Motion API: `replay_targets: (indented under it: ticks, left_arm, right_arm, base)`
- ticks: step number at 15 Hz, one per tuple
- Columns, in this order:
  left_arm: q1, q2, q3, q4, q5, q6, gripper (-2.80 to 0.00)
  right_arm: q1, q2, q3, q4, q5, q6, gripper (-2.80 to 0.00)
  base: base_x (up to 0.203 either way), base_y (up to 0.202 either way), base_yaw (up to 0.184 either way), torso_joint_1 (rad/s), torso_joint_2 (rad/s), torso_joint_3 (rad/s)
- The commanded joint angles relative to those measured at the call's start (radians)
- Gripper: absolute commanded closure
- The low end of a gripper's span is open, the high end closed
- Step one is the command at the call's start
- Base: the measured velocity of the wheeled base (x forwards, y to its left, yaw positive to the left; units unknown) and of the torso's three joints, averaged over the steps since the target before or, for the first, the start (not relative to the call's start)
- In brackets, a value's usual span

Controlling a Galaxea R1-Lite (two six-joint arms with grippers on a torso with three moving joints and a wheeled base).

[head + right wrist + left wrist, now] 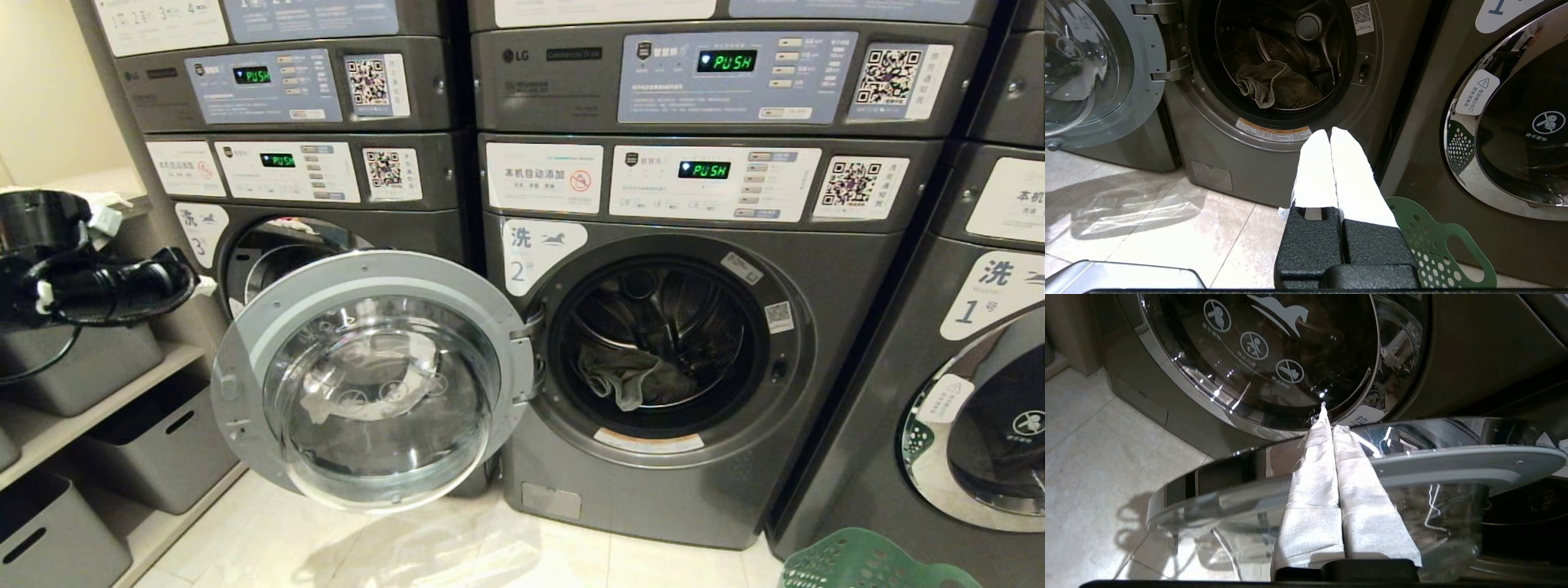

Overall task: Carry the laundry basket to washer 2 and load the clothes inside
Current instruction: Close the washing machine door with the left hand

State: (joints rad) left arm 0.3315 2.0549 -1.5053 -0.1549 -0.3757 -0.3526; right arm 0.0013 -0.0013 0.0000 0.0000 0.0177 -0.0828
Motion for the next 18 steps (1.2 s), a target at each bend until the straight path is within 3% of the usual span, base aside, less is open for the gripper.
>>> replay_targets:
  ticks: [1,11,18]
  left_arm:
    - [-0.005,0.062,-0.003,-0.045,-0.002,-0.001,0.00]
    - [-0.032,0.244,-0.212,-0.068,0.006,0.017,0.00]
    - [-0.094,0.239,-0.140,-0.058,0.006,0.038,0.00]
  right_arm:
    - [0.000,0.001,0.000,-0.001,0.001,-0.002,0.00]
    - [0.000,0.001,0.002,0.000,0.002,-0.003,0.00]
    - [0.000,0.001,0.001,0.000,0.002,-0.005,0.00]
  base:
    - [0.000,0.000,0.000,0.000,0.00,0.000]
    - [0.000,0.000,0.000,0.000,0.00,0.000]
    - [0.000,0.000,0.000,0.000,0.00,0.000]
